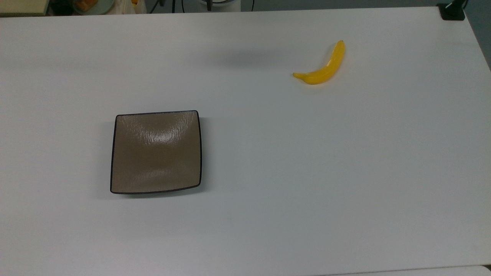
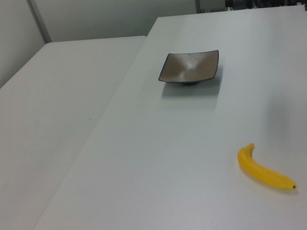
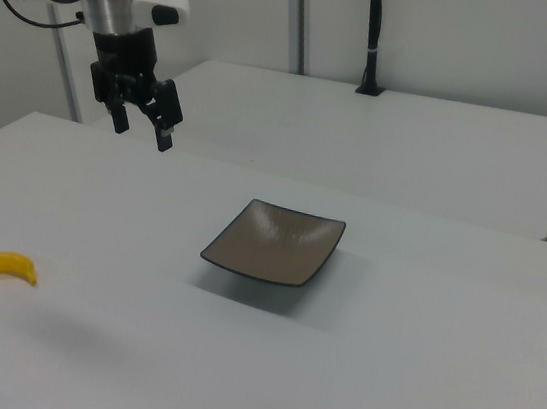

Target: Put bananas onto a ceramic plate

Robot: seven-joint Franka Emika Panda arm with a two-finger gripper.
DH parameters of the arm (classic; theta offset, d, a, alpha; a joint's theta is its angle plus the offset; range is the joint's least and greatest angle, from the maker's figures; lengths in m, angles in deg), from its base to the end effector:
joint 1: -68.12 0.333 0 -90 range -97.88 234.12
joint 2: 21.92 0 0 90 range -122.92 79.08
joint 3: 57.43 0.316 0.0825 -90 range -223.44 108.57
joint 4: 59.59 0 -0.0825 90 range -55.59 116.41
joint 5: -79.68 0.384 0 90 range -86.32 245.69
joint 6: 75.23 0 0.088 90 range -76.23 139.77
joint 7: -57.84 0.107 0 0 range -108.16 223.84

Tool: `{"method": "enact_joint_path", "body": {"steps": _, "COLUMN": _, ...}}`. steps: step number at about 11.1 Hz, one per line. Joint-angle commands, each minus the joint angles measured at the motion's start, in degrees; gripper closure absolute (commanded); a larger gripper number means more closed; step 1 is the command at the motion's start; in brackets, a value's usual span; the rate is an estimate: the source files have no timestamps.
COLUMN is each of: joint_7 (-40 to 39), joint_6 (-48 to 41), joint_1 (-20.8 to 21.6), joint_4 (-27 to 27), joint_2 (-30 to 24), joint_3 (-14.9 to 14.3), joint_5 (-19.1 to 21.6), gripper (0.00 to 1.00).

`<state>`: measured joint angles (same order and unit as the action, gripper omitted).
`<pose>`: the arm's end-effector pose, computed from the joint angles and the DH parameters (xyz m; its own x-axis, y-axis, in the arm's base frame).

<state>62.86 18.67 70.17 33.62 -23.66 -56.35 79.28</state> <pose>0.5505 0.0296 0.6208 0.9985 -0.0325 0.0429 -0.0327 -0.9995 0.0038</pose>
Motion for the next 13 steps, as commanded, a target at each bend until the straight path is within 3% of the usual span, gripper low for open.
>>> {"method": "enact_joint_path", "body": {"steps": 1, "joint_7": 1.7, "joint_6": 1.2, "joint_1": 1.9, "joint_4": 1.1, "joint_2": -0.8, "joint_3": -0.8, "joint_5": -0.3, "gripper": 0.0}}
{"method": "enact_joint_path", "body": {"steps": 6, "joint_7": 1.9, "joint_6": 1.2, "joint_1": 4.4, "joint_4": 0.7, "joint_2": -0.8, "joint_3": -0.2, "joint_5": 0.0, "gripper": 0.0}}
{"method": "enact_joint_path", "body": {"steps": 9, "joint_7": 12.4, "joint_6": 0.9, "joint_1": 9.5, "joint_4": 0.6, "joint_2": -0.7, "joint_3": 0.3, "joint_5": 2.7, "gripper": 0.0}}
{"method": "enact_joint_path", "body": {"steps": 11, "joint_7": 24.2, "joint_6": 0.9, "joint_1": 9.6, "joint_4": 0.9, "joint_2": -0.1, "joint_3": 7.2, "joint_5": 2.5, "gripper": 0.0}}
{"method": "enact_joint_path", "body": {"steps": 13, "joint_7": 36.0, "joint_6": 1.7, "joint_1": 9.8, "joint_4": 1.0, "joint_2": 1.6, "joint_3": 12.3, "joint_5": 2.9, "gripper": 0.0}}
